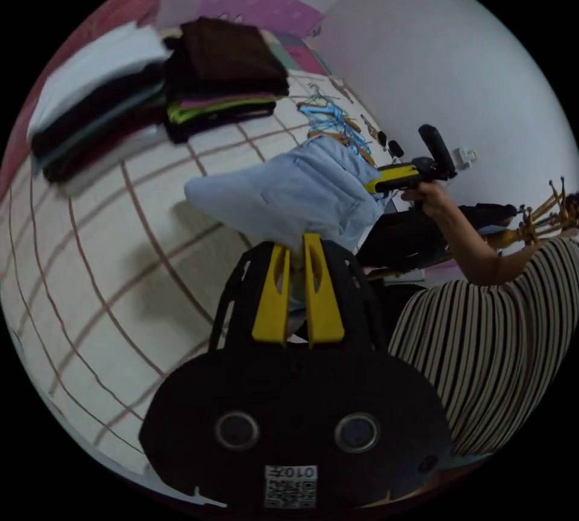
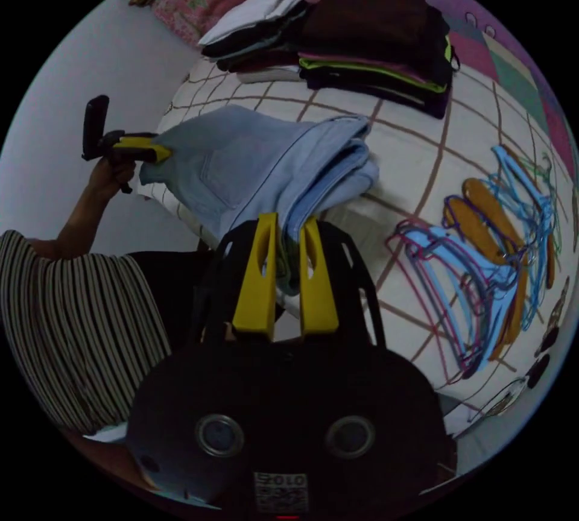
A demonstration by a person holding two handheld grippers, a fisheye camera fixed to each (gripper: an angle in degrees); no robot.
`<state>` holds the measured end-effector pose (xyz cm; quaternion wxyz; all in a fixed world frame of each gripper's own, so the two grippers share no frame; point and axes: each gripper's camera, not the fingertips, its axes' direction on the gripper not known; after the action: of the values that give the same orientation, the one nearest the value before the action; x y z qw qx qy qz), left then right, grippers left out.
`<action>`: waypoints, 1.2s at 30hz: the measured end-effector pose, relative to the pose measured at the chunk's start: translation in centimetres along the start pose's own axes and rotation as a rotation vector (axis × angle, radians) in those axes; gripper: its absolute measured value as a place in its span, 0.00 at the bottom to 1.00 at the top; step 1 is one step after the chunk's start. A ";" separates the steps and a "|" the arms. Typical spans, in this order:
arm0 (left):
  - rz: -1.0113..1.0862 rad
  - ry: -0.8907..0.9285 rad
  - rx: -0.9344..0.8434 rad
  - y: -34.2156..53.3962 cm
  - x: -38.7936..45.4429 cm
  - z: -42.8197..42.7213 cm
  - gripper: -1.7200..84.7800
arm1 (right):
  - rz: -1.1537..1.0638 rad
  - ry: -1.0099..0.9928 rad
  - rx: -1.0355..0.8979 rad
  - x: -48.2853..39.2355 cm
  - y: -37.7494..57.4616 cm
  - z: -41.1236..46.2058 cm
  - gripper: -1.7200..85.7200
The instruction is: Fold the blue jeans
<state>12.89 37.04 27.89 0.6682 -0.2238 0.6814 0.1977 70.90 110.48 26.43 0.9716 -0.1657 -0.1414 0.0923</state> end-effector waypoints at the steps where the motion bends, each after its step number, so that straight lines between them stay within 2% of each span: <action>1: 0.020 -0.011 0.007 -1.2 0.3 -0.4 0.10 | -0.028 0.016 0.012 0.5 -1.0 -1.9 0.10; 3: 0.091 -0.045 0.066 -6.3 0.9 -2.8 0.10 | -0.066 0.049 0.058 1.2 -2.8 -5.3 0.10; 8: 0.208 -0.122 0.267 -16.5 0.5 -10.0 0.10 | -0.105 0.131 0.345 4.0 -8.7 -18.0 0.10; 13: 0.185 -0.083 0.402 -24.4 -3.8 -12.0 0.10 | -0.100 0.115 0.505 8.7 -14.3 -24.7 0.10; 16: 0.089 -0.008 0.366 -28.8 -9.3 -7.8 0.09 | -0.035 0.051 0.478 14.2 -18.1 -23.2 0.10; 19: -0.090 0.027 0.158 -32.4 -16.0 0.9 0.09 | 0.126 -0.087 0.293 21.1 -22.3 -17.2 0.11; 20: -0.155 -0.002 0.090 -33.0 -17.7 3.7 0.09 | 0.181 -0.073 0.216 22.5 -23.2 -15.2 0.11; 25: -0.095 -0.065 0.139 -34.0 -16.1 4.2 0.09 | 0.128 -0.133 0.303 22.5 -22.5 -17.4 0.11; 30: -0.075 -0.199 0.130 -35.6 -13.4 5.4 0.09 | 0.068 -0.035 0.314 20.0 -23.5 -20.3 0.11; 32: -0.105 -0.200 0.052 -36.1 -13.7 8.1 0.10 | 0.114 -0.005 0.261 20.5 -24.2 -19.5 0.11; 36: -0.162 -0.152 0.034 -36.5 -13.4 10.2 0.10 | 0.171 -0.132 0.288 21.5 -23.2 -19.2 0.11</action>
<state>42.09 13.38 42.08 0.7355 -0.2512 0.6116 0.1480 100.13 88.15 22.34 0.9625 -0.0300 -0.1756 0.2047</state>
